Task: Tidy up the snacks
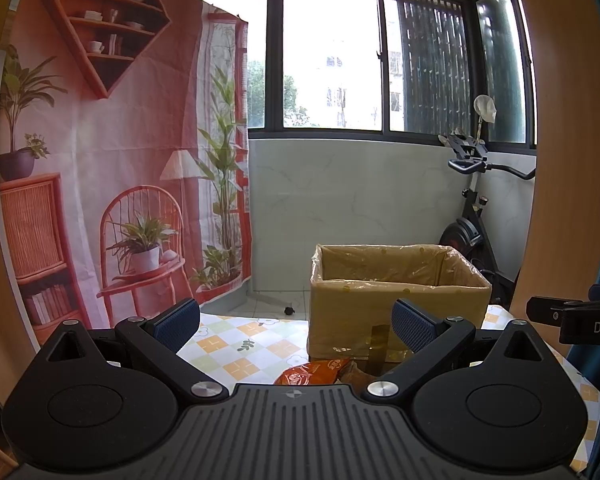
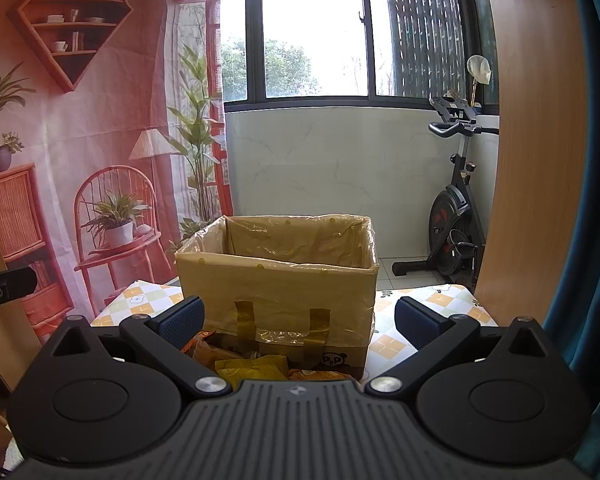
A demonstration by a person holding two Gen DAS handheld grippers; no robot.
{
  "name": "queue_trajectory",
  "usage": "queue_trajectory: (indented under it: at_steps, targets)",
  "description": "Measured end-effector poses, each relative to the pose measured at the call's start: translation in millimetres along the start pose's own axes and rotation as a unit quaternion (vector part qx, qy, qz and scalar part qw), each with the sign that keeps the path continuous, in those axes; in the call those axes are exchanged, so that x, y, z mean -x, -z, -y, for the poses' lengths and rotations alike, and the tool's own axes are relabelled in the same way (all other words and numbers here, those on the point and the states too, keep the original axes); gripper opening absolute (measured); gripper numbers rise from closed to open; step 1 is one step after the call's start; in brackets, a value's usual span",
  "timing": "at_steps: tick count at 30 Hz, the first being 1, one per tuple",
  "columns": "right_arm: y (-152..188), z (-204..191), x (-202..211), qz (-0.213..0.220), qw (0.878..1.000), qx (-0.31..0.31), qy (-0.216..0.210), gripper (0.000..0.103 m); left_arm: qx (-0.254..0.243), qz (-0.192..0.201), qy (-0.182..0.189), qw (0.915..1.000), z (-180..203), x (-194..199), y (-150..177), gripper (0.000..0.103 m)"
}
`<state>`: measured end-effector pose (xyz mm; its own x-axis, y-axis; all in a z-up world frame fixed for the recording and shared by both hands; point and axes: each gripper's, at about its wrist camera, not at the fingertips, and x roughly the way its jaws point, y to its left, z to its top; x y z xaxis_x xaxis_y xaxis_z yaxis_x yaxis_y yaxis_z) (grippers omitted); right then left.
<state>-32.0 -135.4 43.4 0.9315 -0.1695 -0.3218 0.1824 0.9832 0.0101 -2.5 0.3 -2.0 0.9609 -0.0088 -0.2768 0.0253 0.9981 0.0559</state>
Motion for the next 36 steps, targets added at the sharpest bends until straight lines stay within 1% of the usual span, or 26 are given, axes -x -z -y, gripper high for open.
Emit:
queue_trajectory:
  at_steps: [23,31,36]
  targets:
    - [0.4,0.2,-0.4,0.000,1.000,0.000,0.000,0.103,0.006,-0.006,0.002,1.0000,-2.4,-2.3,0.5,0.103]
    - [0.0,0.0,-0.9,0.000,1.000,0.001,0.002,0.103,0.020,-0.019,-0.018,0.9994,-6.8,-11.6,1.7,0.103]
    - [0.0,0.6,-4.2,0.010,1.000,0.009,0.007,0.103,0.028,-0.020,-0.038,0.9987,-14.1,-24.7,9.5,0.103]
